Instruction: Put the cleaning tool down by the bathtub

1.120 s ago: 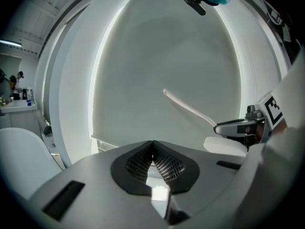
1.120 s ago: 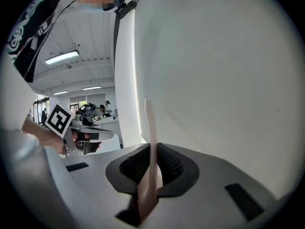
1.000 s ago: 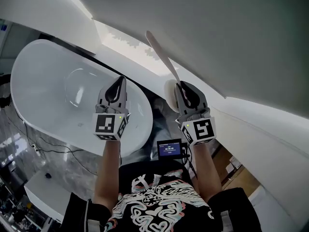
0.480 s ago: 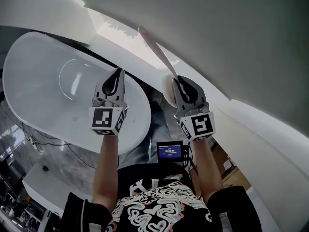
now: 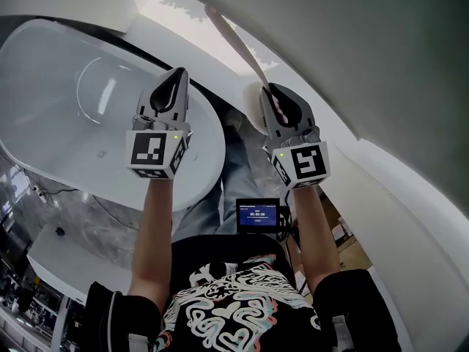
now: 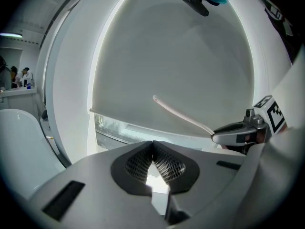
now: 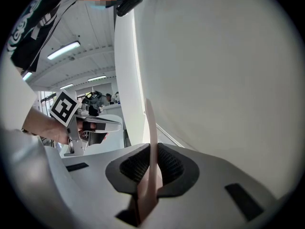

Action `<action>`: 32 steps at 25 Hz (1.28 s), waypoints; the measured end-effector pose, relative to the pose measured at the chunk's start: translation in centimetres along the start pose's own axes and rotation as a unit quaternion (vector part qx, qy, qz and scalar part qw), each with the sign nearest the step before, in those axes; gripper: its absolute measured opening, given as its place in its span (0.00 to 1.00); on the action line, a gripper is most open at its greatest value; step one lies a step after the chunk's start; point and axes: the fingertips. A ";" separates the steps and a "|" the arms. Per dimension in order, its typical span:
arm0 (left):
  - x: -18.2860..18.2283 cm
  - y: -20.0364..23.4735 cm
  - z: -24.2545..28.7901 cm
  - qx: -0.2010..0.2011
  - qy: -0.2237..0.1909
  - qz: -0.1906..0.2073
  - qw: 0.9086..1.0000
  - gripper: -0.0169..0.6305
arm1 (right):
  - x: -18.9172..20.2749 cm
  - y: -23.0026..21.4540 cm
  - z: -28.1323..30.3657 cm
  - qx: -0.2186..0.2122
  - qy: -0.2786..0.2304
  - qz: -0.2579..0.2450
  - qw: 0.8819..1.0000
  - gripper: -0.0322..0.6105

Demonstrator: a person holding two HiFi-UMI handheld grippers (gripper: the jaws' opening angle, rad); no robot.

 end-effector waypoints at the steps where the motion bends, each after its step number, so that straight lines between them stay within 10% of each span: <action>1: 0.4 0.2 0.1 0.000 0.003 0.000 1.000 0.05 | 0.4 0.2 0.3 -0.002 0.003 0.000 1.000 0.15; 32: 10.2 7.3 5.8 0.007 0.045 -0.012 0.999 0.05 | 11.0 2.2 8.1 -0.018 0.041 -0.002 0.999 0.15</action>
Point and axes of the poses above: the fingertips, and each gripper's own axes: z forward along the fingers, y to its left, x out of its underside, and after that the axes turned 15 degrees about -z, right-handed
